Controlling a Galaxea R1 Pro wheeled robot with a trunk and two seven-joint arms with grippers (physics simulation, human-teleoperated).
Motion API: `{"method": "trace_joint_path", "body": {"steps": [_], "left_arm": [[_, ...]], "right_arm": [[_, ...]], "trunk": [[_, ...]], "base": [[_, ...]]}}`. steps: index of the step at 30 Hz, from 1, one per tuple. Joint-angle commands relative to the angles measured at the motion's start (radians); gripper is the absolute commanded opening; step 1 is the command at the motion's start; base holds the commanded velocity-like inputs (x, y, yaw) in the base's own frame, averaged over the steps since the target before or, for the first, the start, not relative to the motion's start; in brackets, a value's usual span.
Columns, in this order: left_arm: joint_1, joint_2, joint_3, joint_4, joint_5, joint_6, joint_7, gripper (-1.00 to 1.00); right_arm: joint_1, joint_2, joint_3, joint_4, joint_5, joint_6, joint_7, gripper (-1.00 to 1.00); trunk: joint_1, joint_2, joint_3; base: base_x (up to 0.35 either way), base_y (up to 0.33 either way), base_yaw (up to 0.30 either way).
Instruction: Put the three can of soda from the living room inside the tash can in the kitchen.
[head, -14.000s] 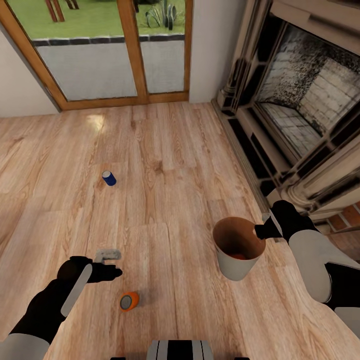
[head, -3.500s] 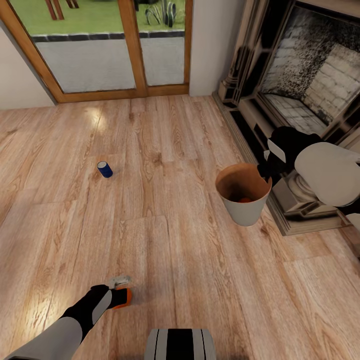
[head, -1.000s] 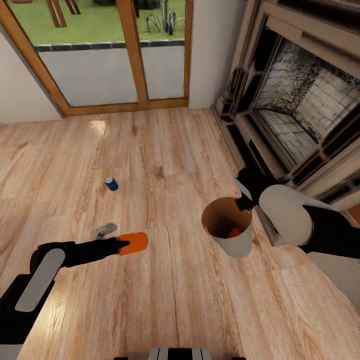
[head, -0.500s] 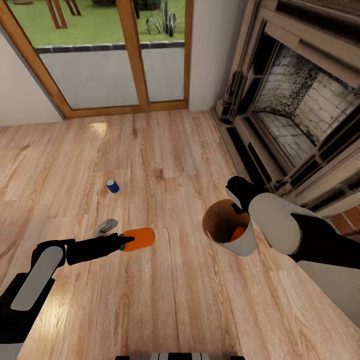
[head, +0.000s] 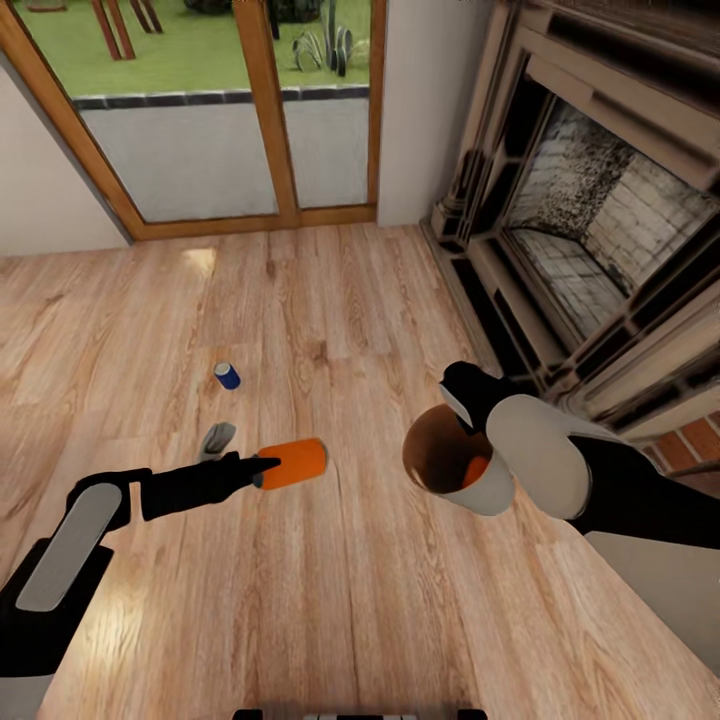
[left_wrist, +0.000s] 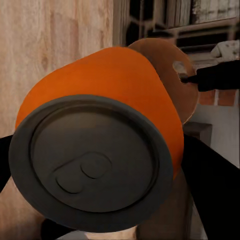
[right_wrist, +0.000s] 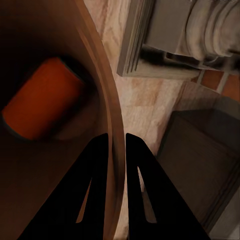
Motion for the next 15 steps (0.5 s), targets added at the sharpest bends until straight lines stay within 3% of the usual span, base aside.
{"method": "trace_joint_path", "body": {"steps": [1, 2, 7, 15], "left_arm": [[-0.002, 0.0, 0.0, 0.0, 0.008, 0.0, 0.0, -1.0], [-0.007, 0.0, -0.001, -0.001, 0.027, 0.0, 0.001, -1.0], [-0.015, -0.001, -0.001, -0.002, 0.054, 0.0, 0.004, -1.0], [-0.03, -0.013, -0.007, -0.003, 0.065, 0.0, 0.005, -1.0]], "right_arm": [[0.002, 0.001, 0.019, -0.001, 0.016, 0.003, 0.001, -1.0], [0.005, 0.004, 0.019, 0.0, 0.016, 0.003, 0.001, -1.0], [0.015, 0.012, 0.019, 0.0, 0.016, -0.008, -0.002, -1.0], [0.037, 0.023, 0.02, 0.002, 0.013, -0.017, -0.005, -1.0]], "trunk": [[-0.004, 0.007, 0.003], [-0.008, 0.014, 0.006], [-0.027, 0.049, 0.022], [-0.058, 0.105, 0.047]], "base": [[0.0, 0.0, 0.0], [0.0, 0.0, 0.0], [0.0, 0.0, 0.0], [0.0, 0.0, 0.0]]}}
